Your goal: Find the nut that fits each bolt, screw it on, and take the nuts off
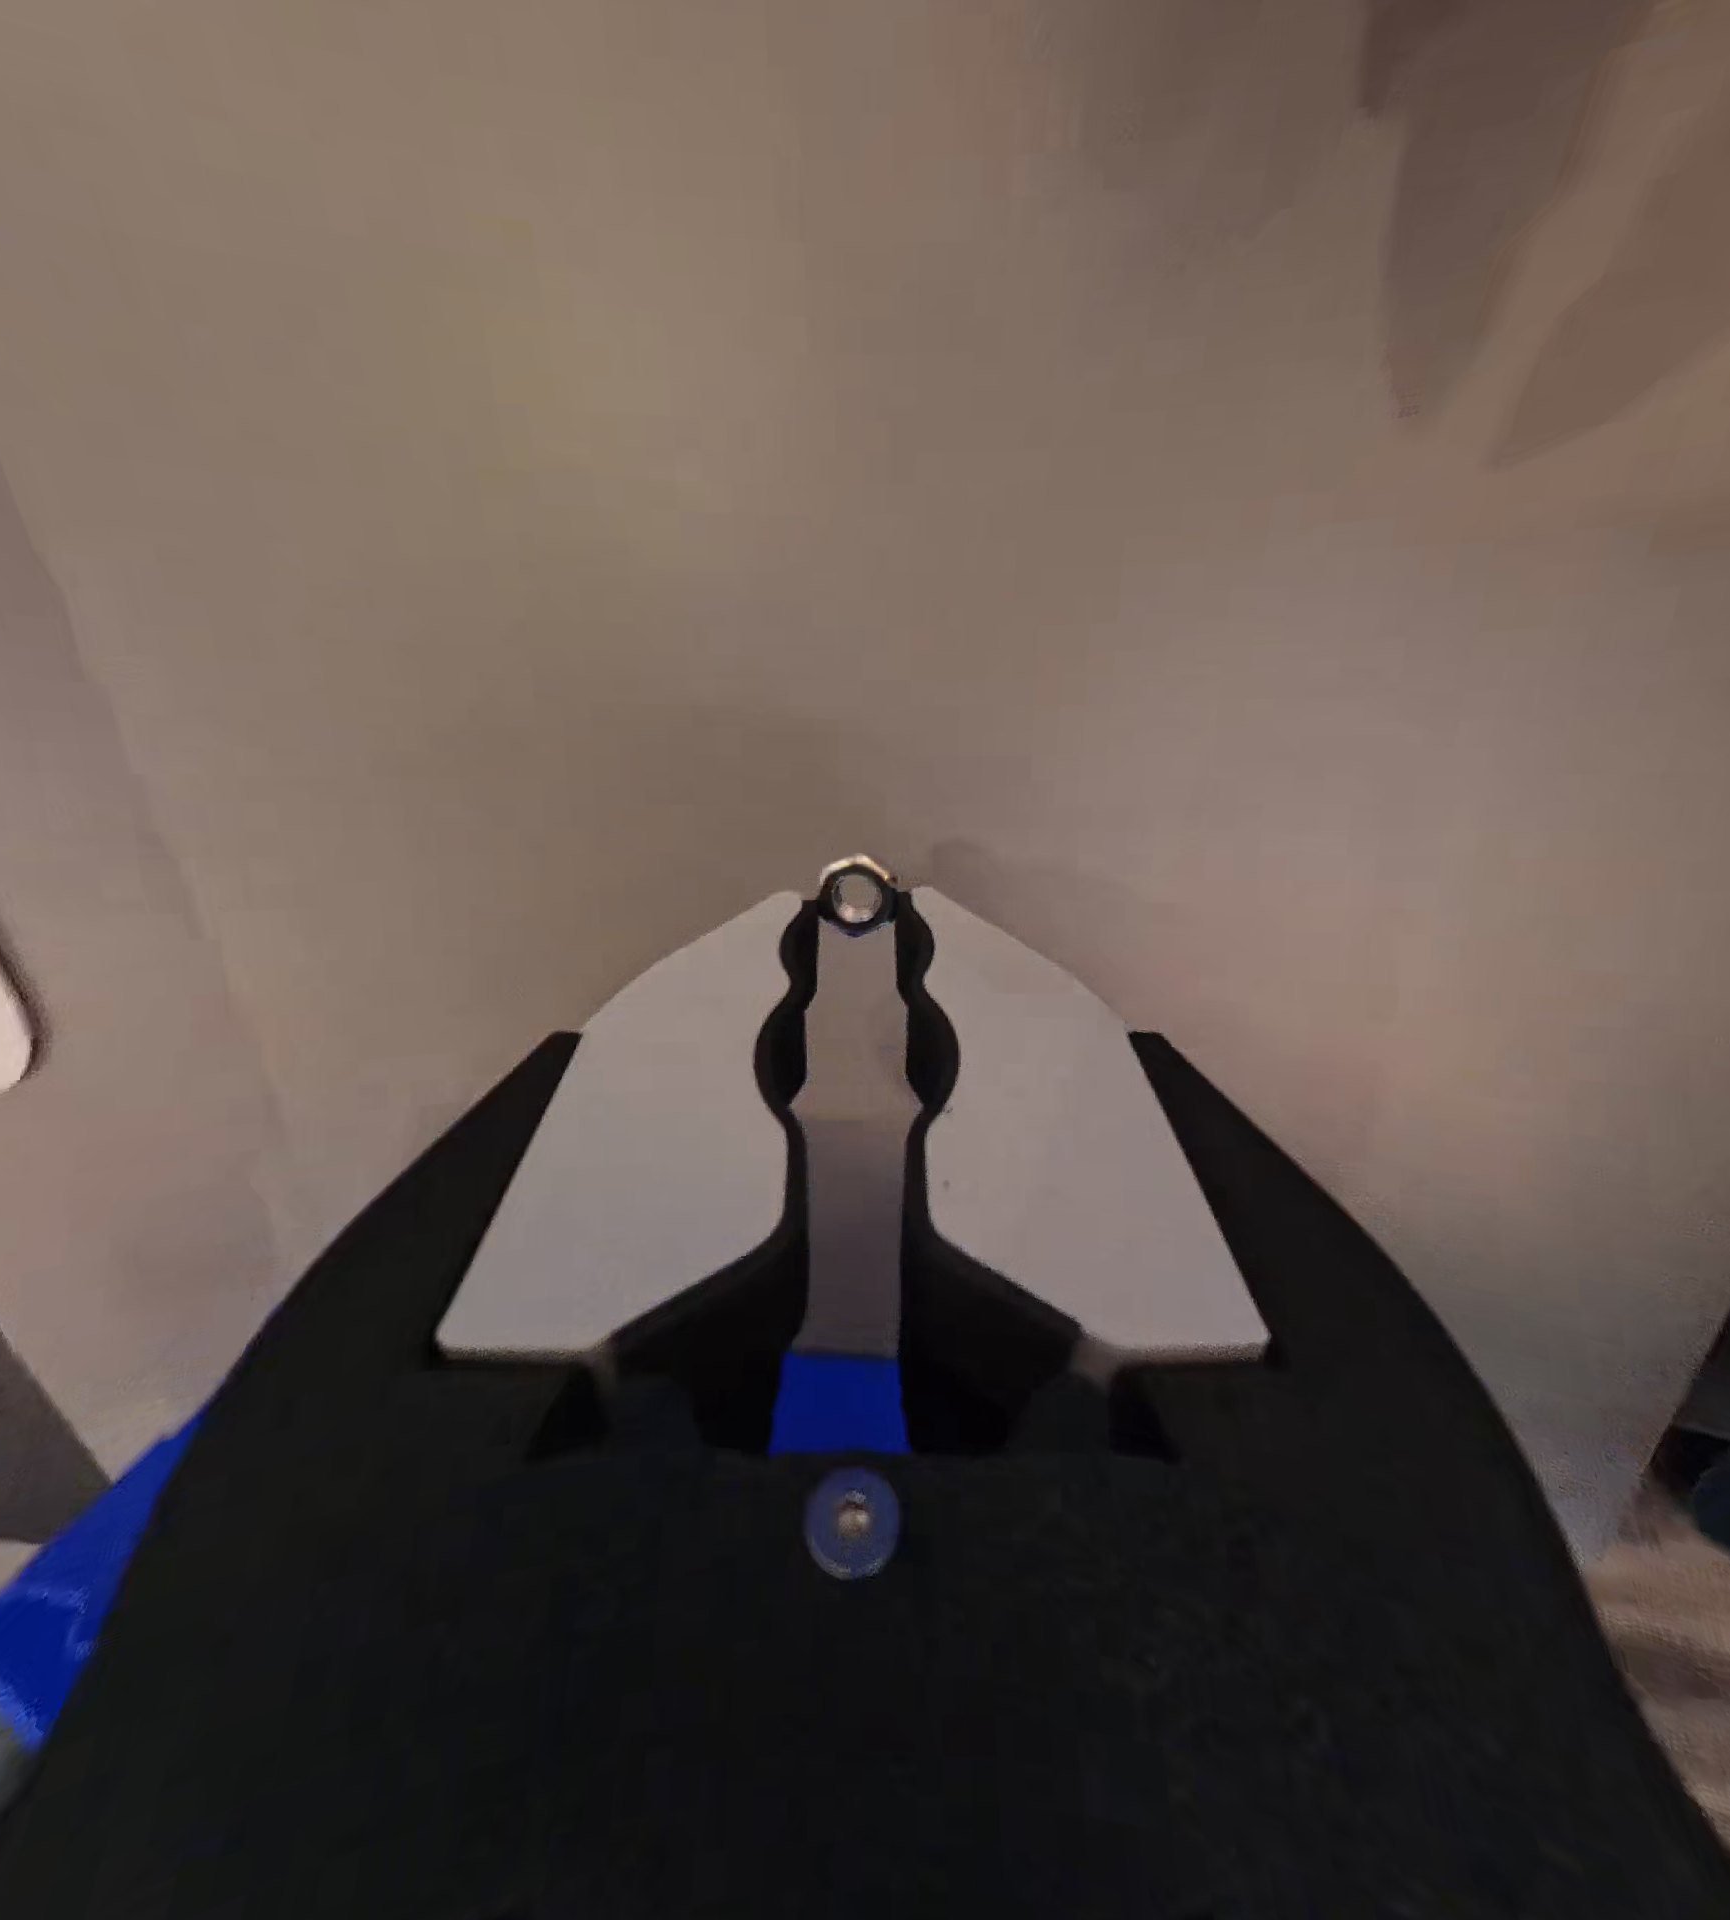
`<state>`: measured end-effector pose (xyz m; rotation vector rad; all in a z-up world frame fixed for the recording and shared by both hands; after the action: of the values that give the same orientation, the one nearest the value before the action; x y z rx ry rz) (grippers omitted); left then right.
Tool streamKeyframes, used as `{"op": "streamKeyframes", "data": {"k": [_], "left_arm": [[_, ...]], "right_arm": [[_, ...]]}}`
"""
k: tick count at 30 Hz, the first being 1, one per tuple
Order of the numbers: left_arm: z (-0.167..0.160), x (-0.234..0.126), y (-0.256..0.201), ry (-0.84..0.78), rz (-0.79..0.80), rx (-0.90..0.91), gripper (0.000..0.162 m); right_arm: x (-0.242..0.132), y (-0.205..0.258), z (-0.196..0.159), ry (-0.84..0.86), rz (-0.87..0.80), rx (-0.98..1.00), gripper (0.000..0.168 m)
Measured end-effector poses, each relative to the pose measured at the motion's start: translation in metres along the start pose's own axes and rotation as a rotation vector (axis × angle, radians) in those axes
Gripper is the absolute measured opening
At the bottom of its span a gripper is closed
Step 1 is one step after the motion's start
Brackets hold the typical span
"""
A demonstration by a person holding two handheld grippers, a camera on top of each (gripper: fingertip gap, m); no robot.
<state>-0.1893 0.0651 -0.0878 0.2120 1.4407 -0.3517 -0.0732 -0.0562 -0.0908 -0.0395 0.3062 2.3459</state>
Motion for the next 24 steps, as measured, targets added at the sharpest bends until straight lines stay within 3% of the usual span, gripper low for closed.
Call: {"op": "streamKeyframes", "data": {"k": [5, 18, 19, 20, 24], "left_arm": [[0.028, 0.033, 0.006, -0.007, -0.028, -0.017, 0.013], [0.026, 0.049, 0.007, -0.051, -0.024, -0.09, 0.014], [0.023, 0.046, 0.005, -0.066, -0.023, -0.109, 0.021], [0.018, 0.042, 0.002, -0.1, -0.019, -0.134, 0.029], [-0.011, 0.019, -0.026, -0.381, 0.048, -0.293, 0.036]], "right_arm": [[-0.001, 0.0, -0.001, 0.014, 0.0, 0.004, 0.015], [0.009, 0.0, -0.008, 0.129, 0.001, 0.005, 0.016], [0.009, 0.001, -0.009, 0.15, 0.0, -0.007, 0.02], [0.01, 0.0, -0.011, 0.184, -0.005, -0.044, 0.025], [0.018, -0.004, 0.002, 0.335, -0.068, -0.393, 0.032]]}}
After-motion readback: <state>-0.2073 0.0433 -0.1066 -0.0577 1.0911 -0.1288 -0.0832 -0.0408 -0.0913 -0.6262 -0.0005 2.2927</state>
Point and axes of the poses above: each gripper's, where its closed fingertips meet, x out along the fingers, z out of its top, y = z × x across the jaws, the point moved 6 cm from there along -x, back along the fingers, and after that the axes turned 9 degrees about -z, right-handed, at the moved point
